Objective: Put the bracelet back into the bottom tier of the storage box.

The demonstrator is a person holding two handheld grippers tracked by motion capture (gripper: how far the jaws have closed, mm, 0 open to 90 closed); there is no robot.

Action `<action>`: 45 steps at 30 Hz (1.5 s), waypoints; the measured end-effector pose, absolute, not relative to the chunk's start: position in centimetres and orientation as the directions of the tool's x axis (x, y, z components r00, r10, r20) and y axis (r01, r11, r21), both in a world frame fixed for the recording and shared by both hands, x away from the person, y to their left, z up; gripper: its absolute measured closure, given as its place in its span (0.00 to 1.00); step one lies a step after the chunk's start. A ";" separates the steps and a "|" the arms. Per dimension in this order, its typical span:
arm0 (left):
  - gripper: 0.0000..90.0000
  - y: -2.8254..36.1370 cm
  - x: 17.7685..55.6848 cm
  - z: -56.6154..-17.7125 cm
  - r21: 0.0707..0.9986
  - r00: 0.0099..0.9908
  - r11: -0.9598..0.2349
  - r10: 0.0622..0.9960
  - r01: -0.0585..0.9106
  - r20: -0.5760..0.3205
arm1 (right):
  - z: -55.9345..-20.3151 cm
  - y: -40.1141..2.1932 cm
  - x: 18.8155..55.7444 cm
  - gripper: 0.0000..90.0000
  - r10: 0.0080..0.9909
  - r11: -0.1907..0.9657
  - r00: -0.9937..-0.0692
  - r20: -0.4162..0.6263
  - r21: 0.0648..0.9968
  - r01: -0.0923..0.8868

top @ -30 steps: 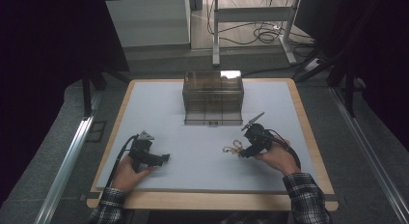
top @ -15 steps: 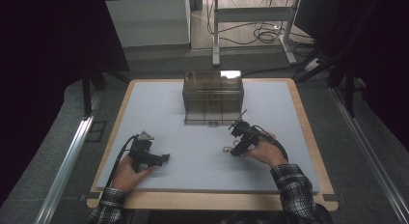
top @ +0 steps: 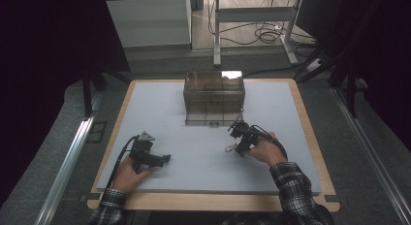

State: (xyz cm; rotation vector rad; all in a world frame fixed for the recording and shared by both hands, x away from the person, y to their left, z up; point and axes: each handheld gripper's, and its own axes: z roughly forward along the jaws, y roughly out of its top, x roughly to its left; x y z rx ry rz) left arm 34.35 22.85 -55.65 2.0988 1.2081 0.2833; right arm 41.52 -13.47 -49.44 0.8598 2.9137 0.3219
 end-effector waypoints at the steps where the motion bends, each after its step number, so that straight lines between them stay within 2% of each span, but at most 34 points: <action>1: 0.00 22.9 34.3 -55.7 0.658 0.543 -0.330 0.827 0.677 -0.144 | -49.4 -13.5 41.5 0.86 0.545 0.820 -0.838 -0.024 0.225 0.526; 5: 0.00 22.9 34.4 -55.7 0.658 0.543 -0.330 0.827 0.677 -0.144 | -49.1 -13.7 41.6 0.90 0.551 0.810 -0.834 -0.003 0.243 0.534; 13: 0.00 22.9 34.4 -55.7 0.658 0.543 -0.330 0.827 0.677 -0.144 | -47.4 -14.5 41.5 0.90 0.551 0.797 -0.834 0.015 0.288 0.531; 26: 0.00 22.8 34.3 -55.7 0.661 0.540 -0.324 0.829 0.677 -0.147 | -44.4 -15.0 41.3 0.90 0.553 0.788 -0.833 -0.018 0.337 0.516; 45: 0.00 22.8 34.4 -55.7 0.661 0.542 -0.327 0.828 0.676 -0.145 | -43.7 -14.0 41.8 0.90 0.545 0.751 -0.838 -0.024 0.460 0.474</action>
